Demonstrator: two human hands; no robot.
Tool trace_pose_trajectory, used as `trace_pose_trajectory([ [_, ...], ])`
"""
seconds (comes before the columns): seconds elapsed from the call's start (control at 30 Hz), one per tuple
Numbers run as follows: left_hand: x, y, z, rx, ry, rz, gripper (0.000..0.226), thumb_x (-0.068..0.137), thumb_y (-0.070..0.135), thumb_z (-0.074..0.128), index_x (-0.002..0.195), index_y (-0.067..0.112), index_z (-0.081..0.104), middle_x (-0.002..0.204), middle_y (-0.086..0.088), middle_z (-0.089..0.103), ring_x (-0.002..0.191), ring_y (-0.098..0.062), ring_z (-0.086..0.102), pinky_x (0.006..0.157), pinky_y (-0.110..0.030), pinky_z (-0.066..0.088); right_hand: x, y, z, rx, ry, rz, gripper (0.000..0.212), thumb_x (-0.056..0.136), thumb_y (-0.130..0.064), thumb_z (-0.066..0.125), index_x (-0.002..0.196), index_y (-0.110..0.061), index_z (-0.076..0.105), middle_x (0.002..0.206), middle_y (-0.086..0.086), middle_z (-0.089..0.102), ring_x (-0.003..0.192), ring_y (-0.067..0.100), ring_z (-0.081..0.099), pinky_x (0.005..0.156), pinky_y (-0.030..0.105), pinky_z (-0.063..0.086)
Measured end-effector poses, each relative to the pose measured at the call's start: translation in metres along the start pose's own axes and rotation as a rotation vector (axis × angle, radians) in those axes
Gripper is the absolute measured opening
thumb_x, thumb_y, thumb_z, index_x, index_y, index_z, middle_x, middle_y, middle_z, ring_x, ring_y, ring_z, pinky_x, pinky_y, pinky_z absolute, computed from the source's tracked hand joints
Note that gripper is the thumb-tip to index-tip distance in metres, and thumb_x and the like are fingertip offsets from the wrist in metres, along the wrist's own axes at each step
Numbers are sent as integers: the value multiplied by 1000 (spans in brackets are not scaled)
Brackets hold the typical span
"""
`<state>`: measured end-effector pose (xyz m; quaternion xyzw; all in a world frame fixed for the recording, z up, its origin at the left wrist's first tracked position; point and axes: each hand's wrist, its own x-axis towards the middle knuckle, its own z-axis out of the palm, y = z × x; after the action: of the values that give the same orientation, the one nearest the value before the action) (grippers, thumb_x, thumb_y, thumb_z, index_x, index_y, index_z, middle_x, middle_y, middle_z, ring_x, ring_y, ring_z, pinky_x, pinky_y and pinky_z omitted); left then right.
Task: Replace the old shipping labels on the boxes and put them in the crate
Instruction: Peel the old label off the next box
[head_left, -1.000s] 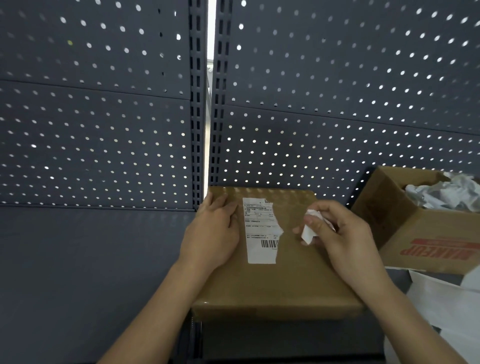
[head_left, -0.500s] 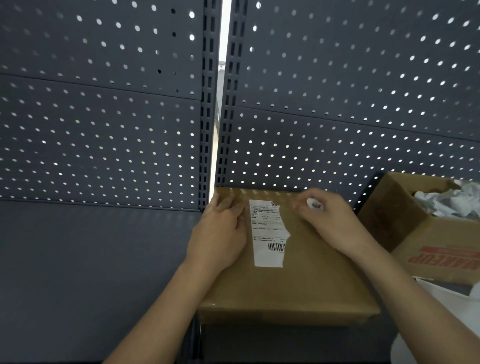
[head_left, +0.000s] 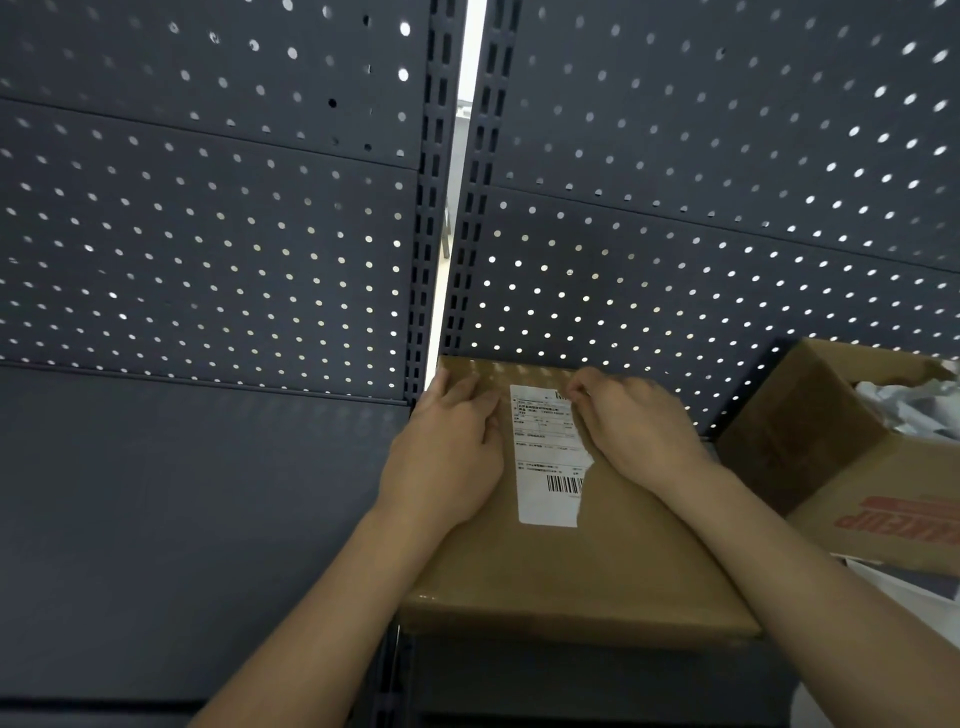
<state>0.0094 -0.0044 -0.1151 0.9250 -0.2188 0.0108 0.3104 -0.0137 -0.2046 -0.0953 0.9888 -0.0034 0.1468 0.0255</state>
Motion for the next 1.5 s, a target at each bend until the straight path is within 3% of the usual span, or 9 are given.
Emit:
trace_pose_trajectory([
  [0.27,-1,2,0,16,10,-4,44,100,25,33,142,30,46,156,12,28,148,-10,0,104,-43,39,8,-6,11,-257,-51,-61,11,80,-3,44,81,-14,46,65,3,60,55,25,57,57,36,52],
  [0.43,0,2,0,13,6,-8,45,100,24,32,143,31,44,157,12,27,149,-10,0,104,-45,39,8,0,14,-120,-50,-54,14,82,-10,46,87,-17,56,72,1,64,66,24,61,64,37,52],
  [0.57,0,2,0,4,7,5,46,99,23,32,144,30,42,157,12,26,149,-11,0,107,-43,37,0,0,3,130,27,107,13,95,-12,47,97,-9,59,75,11,66,71,31,61,68,35,46],
  [0.77,-1,2,0,20,6,2,46,99,24,33,144,30,42,157,11,27,149,-12,0,106,-43,38,2,-7,11,-115,53,37,7,78,-3,54,78,-9,58,60,7,59,53,28,55,57,37,51],
  [0.93,-1,3,0,36,-3,-9,45,99,26,31,142,28,44,156,10,28,149,-13,1,104,-47,41,0,-30,-3,-263,116,-5,30,41,10,75,54,-7,53,39,6,46,30,20,45,44,18,19],
  [1.17,-3,7,-4,89,-15,-5,51,96,16,31,145,27,40,156,9,28,149,-18,4,102,-48,40,1,-28,0,-235,136,-53,32,40,12,76,54,-6,54,40,6,47,29,21,45,53,13,-5],
  [1.27,-2,7,-5,83,-13,-3,54,95,13,32,146,28,38,157,10,26,149,-17,3,104,-48,39,4,-15,11,-163,75,-16,19,64,2,70,70,-10,57,53,4,56,45,23,55,41,19,26],
  [1.33,-3,8,-5,80,-11,0,55,95,12,31,147,29,36,157,10,26,149,-16,3,103,-48,39,2,-7,15,-70,104,48,8,78,-5,59,79,-13,58,58,2,58,52,23,56,53,31,47],
  [1.5,-5,9,-6,73,-8,5,53,95,11,31,145,26,40,157,10,26,149,-15,2,103,-47,40,1,-13,13,-179,71,37,16,76,2,55,82,-11,61,63,4,59,55,25,57,56,32,48],
])
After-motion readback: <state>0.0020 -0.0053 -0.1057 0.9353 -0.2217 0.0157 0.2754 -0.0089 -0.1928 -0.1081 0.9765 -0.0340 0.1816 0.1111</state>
